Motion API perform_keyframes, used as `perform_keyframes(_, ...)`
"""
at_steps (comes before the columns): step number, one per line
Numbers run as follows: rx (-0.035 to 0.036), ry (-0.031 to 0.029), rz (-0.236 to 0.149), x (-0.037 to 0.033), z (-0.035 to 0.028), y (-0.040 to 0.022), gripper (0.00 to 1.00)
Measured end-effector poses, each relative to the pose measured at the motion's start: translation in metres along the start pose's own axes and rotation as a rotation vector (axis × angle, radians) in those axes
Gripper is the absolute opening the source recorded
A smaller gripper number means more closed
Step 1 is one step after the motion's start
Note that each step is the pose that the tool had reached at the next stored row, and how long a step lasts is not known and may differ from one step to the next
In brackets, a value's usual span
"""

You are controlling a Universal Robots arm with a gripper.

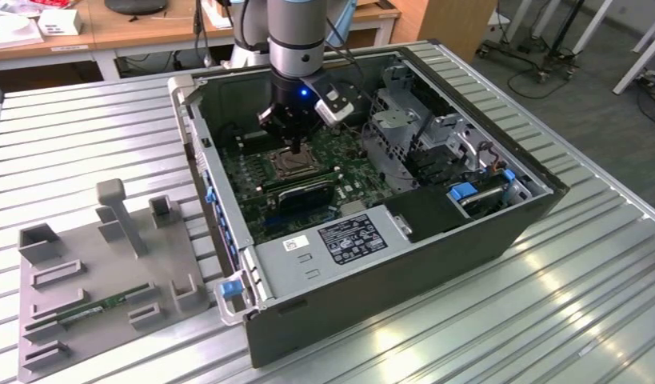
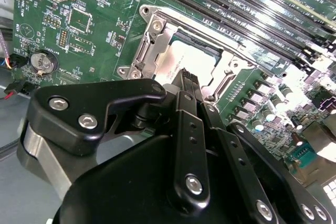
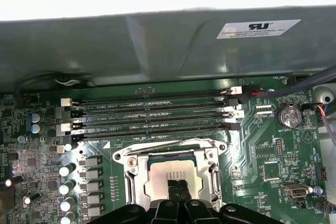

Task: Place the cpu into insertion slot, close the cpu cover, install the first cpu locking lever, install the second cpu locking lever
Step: 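Install the first cpu locking lever, then install the second cpu locking lever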

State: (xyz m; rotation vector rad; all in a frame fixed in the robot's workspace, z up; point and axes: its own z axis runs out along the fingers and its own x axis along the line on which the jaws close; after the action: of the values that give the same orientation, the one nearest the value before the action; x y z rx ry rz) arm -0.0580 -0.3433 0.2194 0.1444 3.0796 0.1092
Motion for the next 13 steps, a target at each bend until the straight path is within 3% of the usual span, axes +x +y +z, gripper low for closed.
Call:
perform_keyframes(2, 0.0014, 0.0001, 0.000, -0.0001, -0.0006, 0.0000, 0.11)
perform_keyframes(5, 0.0087, -0.0007, -0.001, -0.0001, -0.0015, 0.0001, 0.11)
perform_keyframes(6, 0.0128, -0.0009, -0.001, -0.0001, -0.0015, 0.0001, 0.11)
perform_keyframes(8, 0.0284, -0.0003, -0.002, -0.0001, -0.0016, 0.0001, 0.11)
perform_keyframes(11, 0.0319, -0.0004, -0.002, -0.0001, -0.0016, 0.0000, 0.11)
perform_keyframes(13, 0.0688, -0.0038, -0.004, -0.0001, -0.0016, 0.0001, 0.11)
